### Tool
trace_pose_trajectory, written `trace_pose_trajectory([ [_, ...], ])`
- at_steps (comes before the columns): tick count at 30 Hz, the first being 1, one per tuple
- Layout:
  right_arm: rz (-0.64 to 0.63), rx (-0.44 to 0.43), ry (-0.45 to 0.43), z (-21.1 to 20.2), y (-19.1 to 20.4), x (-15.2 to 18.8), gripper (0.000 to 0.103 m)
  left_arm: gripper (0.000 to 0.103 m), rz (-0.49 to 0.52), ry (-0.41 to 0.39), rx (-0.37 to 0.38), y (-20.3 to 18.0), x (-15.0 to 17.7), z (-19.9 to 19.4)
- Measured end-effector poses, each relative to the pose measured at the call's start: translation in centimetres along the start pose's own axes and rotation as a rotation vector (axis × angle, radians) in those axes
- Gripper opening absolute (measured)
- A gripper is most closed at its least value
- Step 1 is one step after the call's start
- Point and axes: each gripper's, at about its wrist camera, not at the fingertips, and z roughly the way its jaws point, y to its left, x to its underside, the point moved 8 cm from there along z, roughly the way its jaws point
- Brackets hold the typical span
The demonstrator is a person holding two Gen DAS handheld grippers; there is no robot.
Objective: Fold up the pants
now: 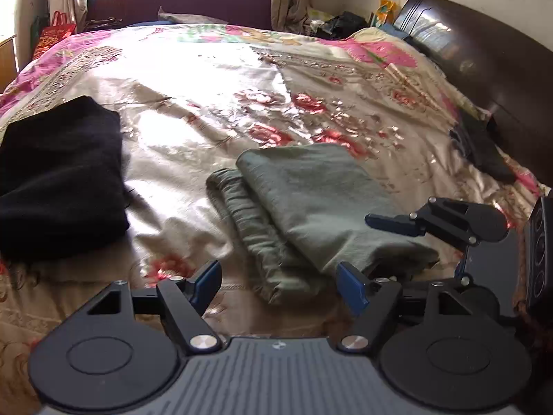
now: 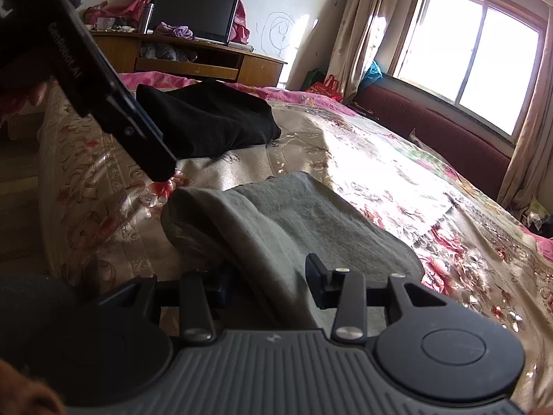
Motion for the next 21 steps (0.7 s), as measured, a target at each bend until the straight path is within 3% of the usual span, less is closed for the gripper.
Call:
trace_pose_trajectory([
  [3,-0.002,0.005,-0.004,0.6,0.5,-0.3,0.040,0.086,-0.023,0.021,-0.041,0.9,0.6,0.1],
  [7,0.003,0.015,0.000,0.7,0.5,-0.7,0.034,0.086,-0.078,-0.068,0.049,-0.1,-2.1,1.8],
  [9,0.004,0.015,0.002,0.6,0.4,-0.8,0.034,0.086,-0.090,-0.075,0.072,-0.6,-3.5,3.9],
  [13,0.006,0.006,0.007,0.8,0.6,-0.8,0.034,0.085,-0.051,0.013,-0.024,-0.1,-4.5,8.9],
  [15,0.017,-0.001,0.011,0.9,0.7,-0.6,0.034,0.063,-0.043,0.036,-0.075,0.4,-4.9,10.2],
  [17,0.041,-0.015,0.023,1.1,0.5,-0.5,0.032,0.052,-0.047,0.037,-0.073,0.4,-5.4,10.6],
  [20,0.070,-0.026,0.051,1.5,0.0,-0.5,0.007,0.031,-0.058,0.048,-0.072,0.7,-6.0,10.9],
  [21,0.085,-0.028,0.055,1.5,-0.2,-0.7,0.006,0.028,-0.056,0.052,-0.067,0.8,-6.3,10.9],
])
